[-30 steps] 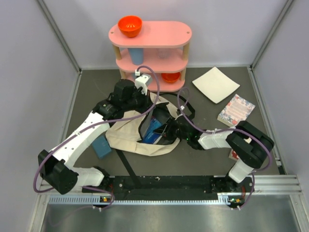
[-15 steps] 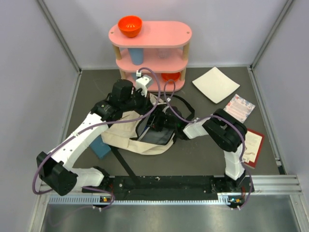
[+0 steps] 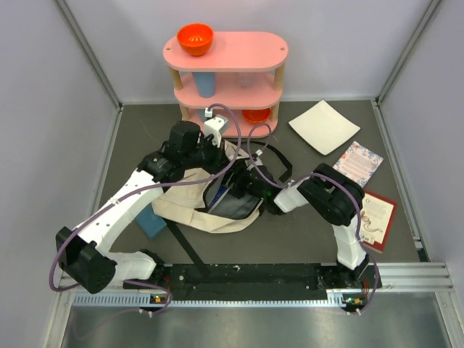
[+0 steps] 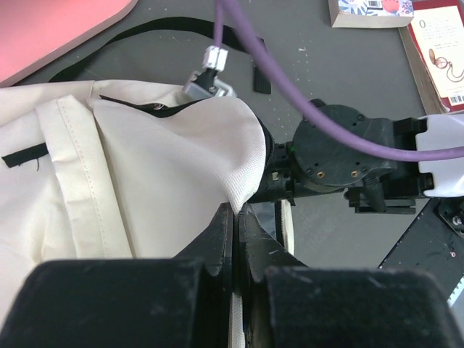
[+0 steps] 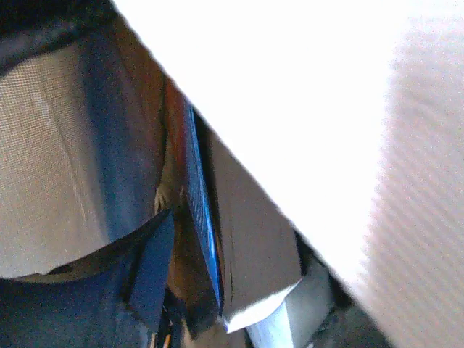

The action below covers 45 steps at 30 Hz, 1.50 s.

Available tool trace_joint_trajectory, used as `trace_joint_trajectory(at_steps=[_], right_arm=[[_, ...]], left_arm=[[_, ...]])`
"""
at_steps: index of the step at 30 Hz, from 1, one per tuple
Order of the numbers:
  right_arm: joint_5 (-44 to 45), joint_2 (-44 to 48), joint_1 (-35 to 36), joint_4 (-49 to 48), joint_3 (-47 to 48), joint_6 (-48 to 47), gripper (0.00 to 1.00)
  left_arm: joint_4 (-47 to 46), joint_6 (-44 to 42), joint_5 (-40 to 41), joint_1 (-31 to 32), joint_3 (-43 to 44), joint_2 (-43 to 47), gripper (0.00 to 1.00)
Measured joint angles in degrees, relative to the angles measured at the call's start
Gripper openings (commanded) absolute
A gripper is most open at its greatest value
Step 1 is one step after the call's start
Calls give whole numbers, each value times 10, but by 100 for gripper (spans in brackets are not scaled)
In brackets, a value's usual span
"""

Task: Pack the student bag
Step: Place the book in the student bag.

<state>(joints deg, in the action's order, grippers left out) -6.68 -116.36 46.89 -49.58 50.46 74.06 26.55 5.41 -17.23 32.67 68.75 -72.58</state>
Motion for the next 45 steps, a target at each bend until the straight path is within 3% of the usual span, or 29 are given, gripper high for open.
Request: trace_joint_trajectory(at_steps=[2, 7, 21, 22, 25, 26, 35, 45], right_arm=[[12, 9, -4, -4, -18, 0, 69], [8, 33, -13, -4, -43, 2, 70], [-4, 96, 17, -23, -140, 30, 64], [-4, 102, 18, -20, -142, 30, 53], [1, 115, 22, -8, -150, 25, 5], [2, 119, 23, -3, -153, 21, 0], [-12, 130, 21, 30, -131, 2, 0], [-87, 71, -11, 111, 34, -31, 0]], left_arm=[[-1, 0, 2, 0, -4, 0, 0], [-6, 5, 8, -2, -15, 0, 0], [-11, 7, 17, -9, -15, 0, 0], [-11, 7, 17, -9, -15, 0, 0], [-11, 7, 17, -10, -15, 0, 0], [-11, 7, 17, -10, -15, 0, 0], [-11, 7, 15, -11, -15, 0, 0], [-12, -11, -12, -12, -19, 1, 0]])
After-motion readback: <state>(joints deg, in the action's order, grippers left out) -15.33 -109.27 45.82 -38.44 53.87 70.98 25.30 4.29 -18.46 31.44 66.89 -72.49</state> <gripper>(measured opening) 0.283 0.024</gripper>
